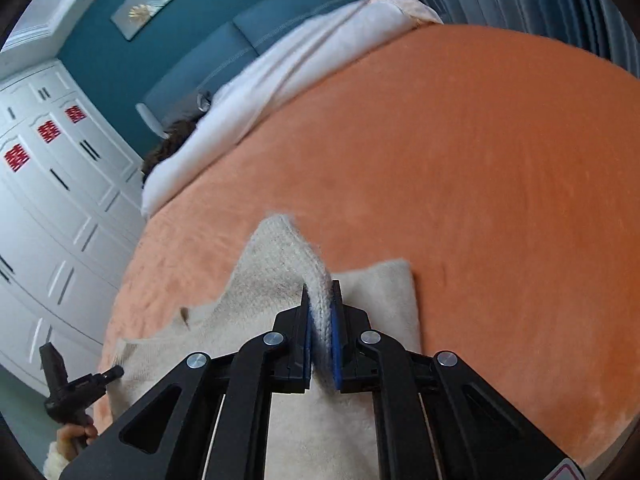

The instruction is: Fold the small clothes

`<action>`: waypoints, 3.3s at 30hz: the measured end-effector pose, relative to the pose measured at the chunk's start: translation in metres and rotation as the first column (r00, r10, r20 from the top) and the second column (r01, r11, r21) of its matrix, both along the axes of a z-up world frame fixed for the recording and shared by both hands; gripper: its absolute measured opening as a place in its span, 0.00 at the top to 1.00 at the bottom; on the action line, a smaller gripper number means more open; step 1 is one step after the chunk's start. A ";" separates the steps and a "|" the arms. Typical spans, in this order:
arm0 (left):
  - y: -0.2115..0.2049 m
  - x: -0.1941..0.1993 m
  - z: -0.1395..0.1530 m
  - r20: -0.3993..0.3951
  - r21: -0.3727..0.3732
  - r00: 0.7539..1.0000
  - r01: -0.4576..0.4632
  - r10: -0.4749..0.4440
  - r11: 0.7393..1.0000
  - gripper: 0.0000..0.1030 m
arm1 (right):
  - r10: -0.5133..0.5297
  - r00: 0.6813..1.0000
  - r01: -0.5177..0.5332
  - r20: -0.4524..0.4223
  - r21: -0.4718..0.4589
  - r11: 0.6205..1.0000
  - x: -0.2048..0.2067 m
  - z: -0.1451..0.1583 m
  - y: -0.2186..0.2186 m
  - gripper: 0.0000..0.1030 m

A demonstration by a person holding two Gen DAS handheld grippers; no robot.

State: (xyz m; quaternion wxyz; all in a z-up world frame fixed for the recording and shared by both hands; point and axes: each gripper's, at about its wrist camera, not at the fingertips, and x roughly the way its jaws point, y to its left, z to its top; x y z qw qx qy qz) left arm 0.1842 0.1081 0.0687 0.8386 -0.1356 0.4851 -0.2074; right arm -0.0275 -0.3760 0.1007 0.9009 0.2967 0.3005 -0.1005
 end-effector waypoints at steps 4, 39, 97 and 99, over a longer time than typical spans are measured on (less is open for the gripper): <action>-0.008 0.023 -0.016 -0.014 0.070 1.000 -0.011 0.012 0.998 0.89 | -0.026 0.989 0.018 -0.143 -0.054 0.998 0.022 -0.034 -0.010 0.93; -0.006 -0.135 -0.020 -0.093 0.025 0.995 0.040 -0.037 0.999 0.64 | 0.047 0.932 -0.061 -0.358 -0.026 0.998 -0.061 -0.038 0.077 0.91; -0.095 -0.073 -0.013 -0.056 0.064 0.992 0.121 -0.117 0.991 0.58 | 0.405 0.854 -0.438 -0.327 -0.029 0.899 0.066 -0.056 0.204 0.89; -0.093 -0.082 -0.026 -0.084 0.115 0.990 0.121 -0.112 0.986 0.58 | 0.385 0.851 -0.428 -0.358 -0.047 0.903 0.056 -0.064 0.202 0.90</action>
